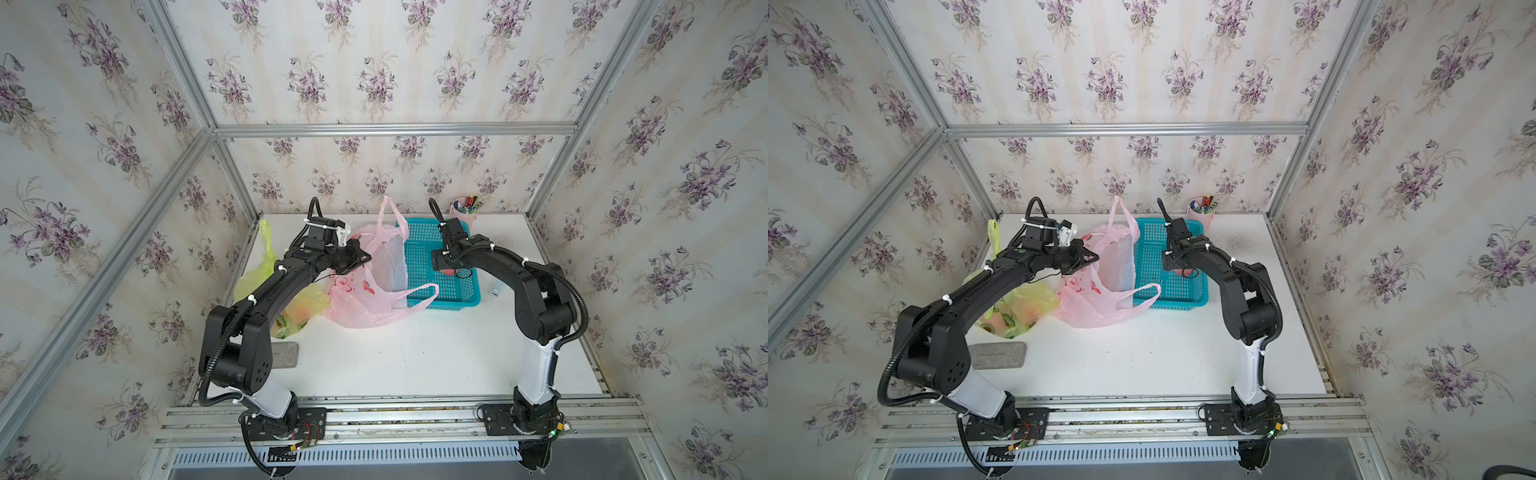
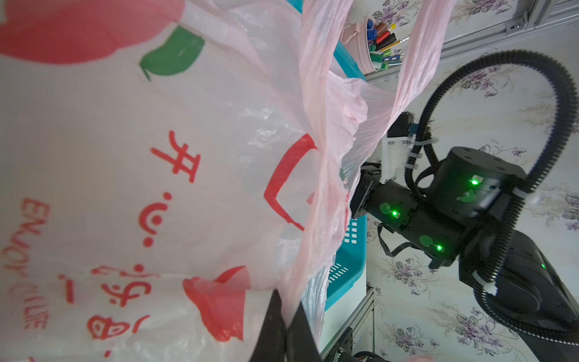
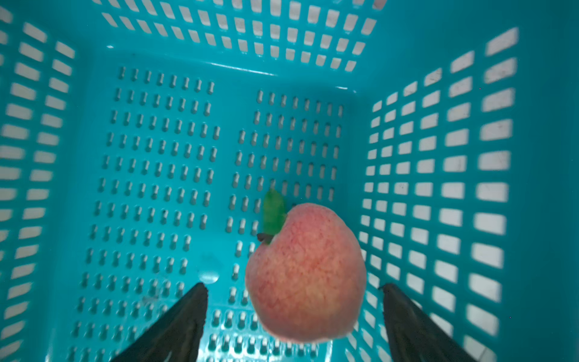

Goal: Place the peach into a plastic bag & tie a knot
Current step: Pick up the peach from the basket, then place the peach in the plastic bag.

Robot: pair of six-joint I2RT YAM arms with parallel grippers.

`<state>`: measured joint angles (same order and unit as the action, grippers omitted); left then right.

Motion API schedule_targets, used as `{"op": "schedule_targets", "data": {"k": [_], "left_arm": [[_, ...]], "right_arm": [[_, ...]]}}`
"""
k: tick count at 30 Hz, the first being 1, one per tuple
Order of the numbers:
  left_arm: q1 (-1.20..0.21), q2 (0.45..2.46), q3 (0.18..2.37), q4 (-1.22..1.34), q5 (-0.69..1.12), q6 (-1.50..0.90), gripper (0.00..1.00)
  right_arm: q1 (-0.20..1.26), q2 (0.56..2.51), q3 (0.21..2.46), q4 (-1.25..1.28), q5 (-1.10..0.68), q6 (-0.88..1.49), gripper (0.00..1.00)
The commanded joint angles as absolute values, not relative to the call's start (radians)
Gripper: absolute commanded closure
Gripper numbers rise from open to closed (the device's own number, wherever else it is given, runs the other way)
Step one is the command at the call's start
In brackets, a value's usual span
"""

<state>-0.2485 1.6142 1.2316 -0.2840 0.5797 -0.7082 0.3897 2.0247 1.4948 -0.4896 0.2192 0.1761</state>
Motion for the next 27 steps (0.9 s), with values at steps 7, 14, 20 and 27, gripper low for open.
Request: {"op": "schedule_targets", "data": {"k": [7,14,20,27], "left_arm": [[-0.248,1.617,1.231,-0.258,0.597,-0.702,1.00],[-0.248,1.612,1.229,-0.258,0.593,-0.702,1.00],[-0.248,1.607,1.231,-0.259,0.592,-0.703,1.00],[-0.249,1.599,1.221,-0.258,0.587,-0.706,1.00]], "right_arm": [[0.388,2.089,1.528,-0.424,0.215,0.172,0.30],[0.393,1.942,1.475,-0.397,0.132,0.182,0.49],[0.449,1.682,1.372,-0.389,-0.061,0.210,0.49],[0.617,1.635,1.423,-0.391,-0.226,0.262,0.49]]}}
